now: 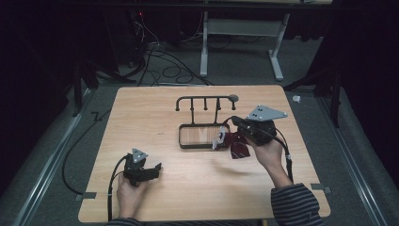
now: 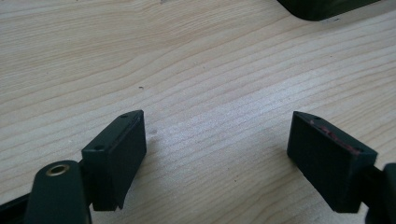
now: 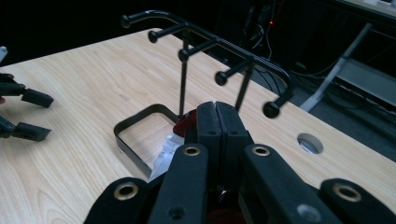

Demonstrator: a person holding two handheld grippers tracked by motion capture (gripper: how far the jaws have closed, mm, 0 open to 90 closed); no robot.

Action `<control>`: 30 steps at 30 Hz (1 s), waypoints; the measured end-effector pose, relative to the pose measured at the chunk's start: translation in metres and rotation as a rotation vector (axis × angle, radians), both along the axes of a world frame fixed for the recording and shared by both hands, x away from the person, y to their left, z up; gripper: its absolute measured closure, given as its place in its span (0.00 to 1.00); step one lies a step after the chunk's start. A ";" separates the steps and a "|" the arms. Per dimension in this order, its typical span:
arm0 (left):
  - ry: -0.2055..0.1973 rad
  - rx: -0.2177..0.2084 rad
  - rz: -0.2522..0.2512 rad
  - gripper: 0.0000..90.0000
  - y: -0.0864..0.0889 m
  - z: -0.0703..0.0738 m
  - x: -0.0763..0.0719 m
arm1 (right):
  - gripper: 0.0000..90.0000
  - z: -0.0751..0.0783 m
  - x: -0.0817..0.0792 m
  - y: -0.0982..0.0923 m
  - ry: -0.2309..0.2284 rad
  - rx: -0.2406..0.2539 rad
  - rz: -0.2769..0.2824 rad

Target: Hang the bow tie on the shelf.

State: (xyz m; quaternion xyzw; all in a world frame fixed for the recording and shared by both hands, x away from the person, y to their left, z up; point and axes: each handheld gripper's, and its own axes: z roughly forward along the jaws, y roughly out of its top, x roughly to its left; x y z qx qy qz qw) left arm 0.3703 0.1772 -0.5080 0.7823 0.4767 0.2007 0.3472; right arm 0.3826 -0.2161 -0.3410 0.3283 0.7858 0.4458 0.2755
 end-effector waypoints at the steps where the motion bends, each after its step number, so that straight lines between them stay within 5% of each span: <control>1: 0.000 0.000 0.000 0.22 0.000 0.000 0.000 | 1.00 0.000 0.000 0.001 0.001 0.000 0.004; 30: -0.001 -0.001 0.000 0.22 0.000 0.000 0.000 | 1.00 0.006 0.011 0.031 0.016 0.023 0.083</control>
